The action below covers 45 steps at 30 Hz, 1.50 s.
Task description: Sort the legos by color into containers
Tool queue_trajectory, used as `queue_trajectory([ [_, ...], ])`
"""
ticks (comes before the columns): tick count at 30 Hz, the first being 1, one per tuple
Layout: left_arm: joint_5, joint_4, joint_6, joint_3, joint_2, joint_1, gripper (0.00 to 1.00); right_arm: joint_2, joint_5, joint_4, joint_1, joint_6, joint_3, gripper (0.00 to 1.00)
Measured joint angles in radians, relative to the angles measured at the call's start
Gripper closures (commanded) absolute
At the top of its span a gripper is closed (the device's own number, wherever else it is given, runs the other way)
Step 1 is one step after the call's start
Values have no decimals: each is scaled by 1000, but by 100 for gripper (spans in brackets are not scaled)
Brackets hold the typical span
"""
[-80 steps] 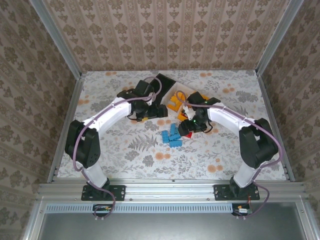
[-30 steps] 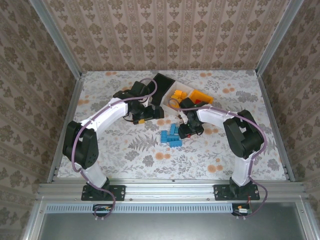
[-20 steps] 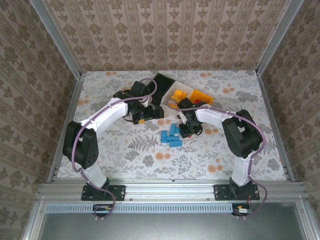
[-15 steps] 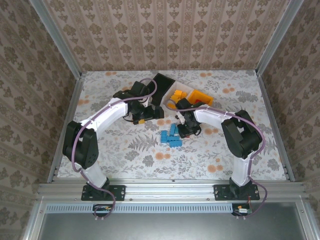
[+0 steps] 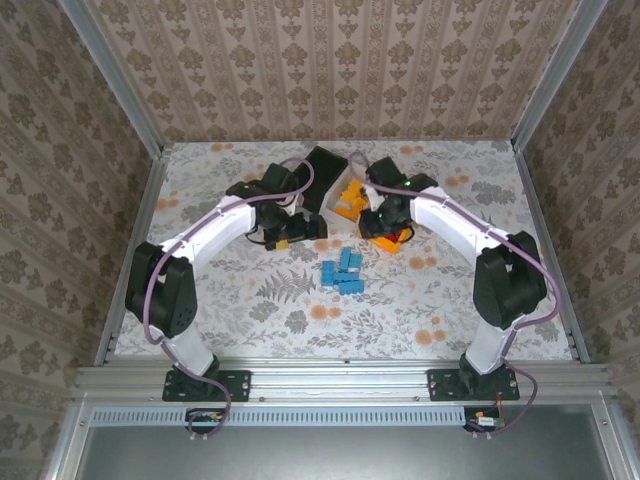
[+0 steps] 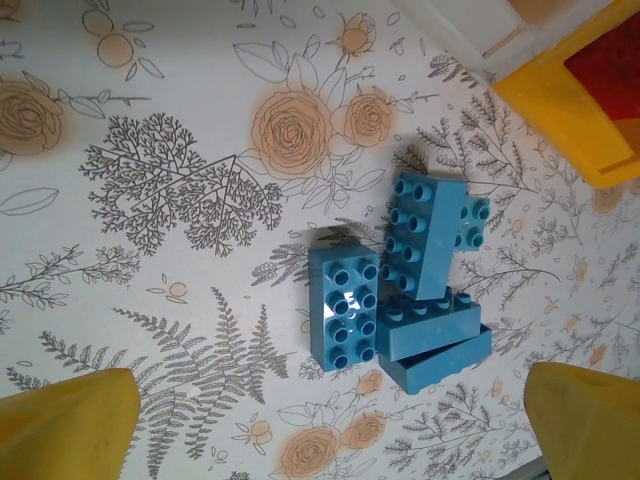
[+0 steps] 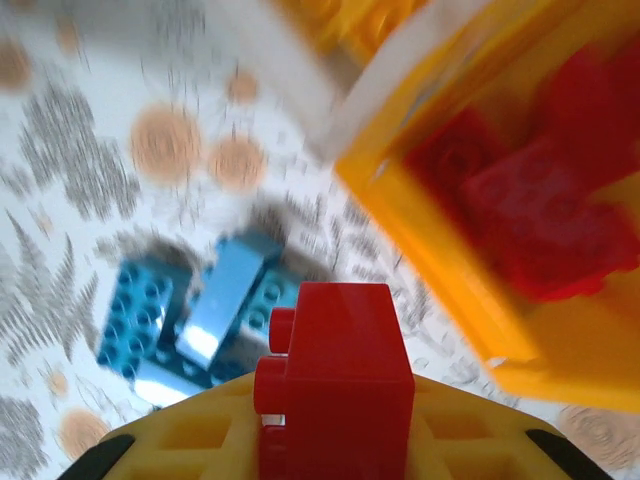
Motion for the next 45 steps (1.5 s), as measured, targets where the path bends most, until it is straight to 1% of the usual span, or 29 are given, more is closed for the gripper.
queue_trajectory([
  [3,-21,-34,28,50,15,-16,0,16,0,-13,-48,8,80,72],
  [6,-50,-78,68,109,45,-55,0,64,0,-15,-91,17,148,72],
  [11,-82,-135,119,160,89,-118,0,153,1,-42,-150,26,207,72],
  [12,-85,-143,122,160,93,-124,0,167,1,-50,-158,27,218,70],
  [13,-87,-153,126,160,98,-127,0,185,2,-57,-167,29,232,67],
  [16,-89,-164,129,160,108,-127,1,230,5,-82,-189,36,278,51],
  [17,-89,-164,129,160,113,-127,1,241,8,-89,-194,40,295,48],
  [19,-90,-164,132,160,126,-129,2,251,11,-97,-202,44,317,45],
  [21,-89,-163,136,160,145,-134,4,251,12,-103,-204,46,330,43],
  [25,-88,-163,138,167,203,-157,8,233,-4,-109,-203,50,323,43],
  [33,-70,-161,130,169,306,-188,16,124,-56,-114,-203,69,206,44],
  [39,-70,-154,107,170,343,-186,21,87,-100,-114,-203,79,135,44],
  [45,-62,-141,88,170,348,-179,27,50,-126,-113,-203,87,70,45],
])
